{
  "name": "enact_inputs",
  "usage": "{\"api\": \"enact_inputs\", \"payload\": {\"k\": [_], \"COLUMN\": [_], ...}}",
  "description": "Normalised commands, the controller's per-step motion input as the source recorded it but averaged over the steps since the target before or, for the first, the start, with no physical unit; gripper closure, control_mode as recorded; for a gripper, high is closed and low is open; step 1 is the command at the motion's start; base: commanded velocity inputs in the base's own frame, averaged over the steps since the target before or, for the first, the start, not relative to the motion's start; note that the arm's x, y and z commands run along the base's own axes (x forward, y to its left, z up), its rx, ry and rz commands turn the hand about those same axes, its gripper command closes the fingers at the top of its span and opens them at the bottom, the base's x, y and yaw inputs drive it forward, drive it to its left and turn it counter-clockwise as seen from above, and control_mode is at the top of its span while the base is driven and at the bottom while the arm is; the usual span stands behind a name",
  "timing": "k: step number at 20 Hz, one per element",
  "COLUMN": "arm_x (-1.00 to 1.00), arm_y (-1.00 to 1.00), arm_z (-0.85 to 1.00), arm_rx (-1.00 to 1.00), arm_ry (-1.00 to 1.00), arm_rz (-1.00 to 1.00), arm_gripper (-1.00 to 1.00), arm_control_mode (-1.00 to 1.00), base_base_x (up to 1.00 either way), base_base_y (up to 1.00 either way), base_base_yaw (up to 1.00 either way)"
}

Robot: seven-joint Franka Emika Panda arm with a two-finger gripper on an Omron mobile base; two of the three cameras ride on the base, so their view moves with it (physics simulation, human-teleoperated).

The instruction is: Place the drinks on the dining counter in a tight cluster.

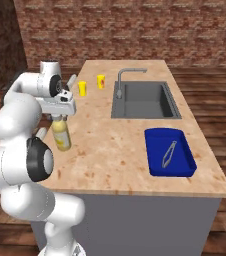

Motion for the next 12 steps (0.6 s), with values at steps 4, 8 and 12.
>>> {"api": "enact_inputs", "payload": {"k": [4, 8, 12], "arm_x": [0.00, 0.04, 0.06], "arm_y": [0.13, 0.00, 0.00], "arm_z": [-0.21, -0.45, -0.36], "arm_rx": [0.00, 0.00, 0.00], "arm_ry": [0.04, 0.04, 0.02], "arm_rz": [0.00, 0.00, 0.00], "arm_gripper": [1.00, 1.00, 1.00], "arm_control_mode": [-1.00, -1.00, -1.00], "base_base_x": [0.00, 0.00, 0.00], "base_base_y": [0.00, 0.00, 0.00], "base_base_yaw": [0.00, 0.00, 0.00]}}
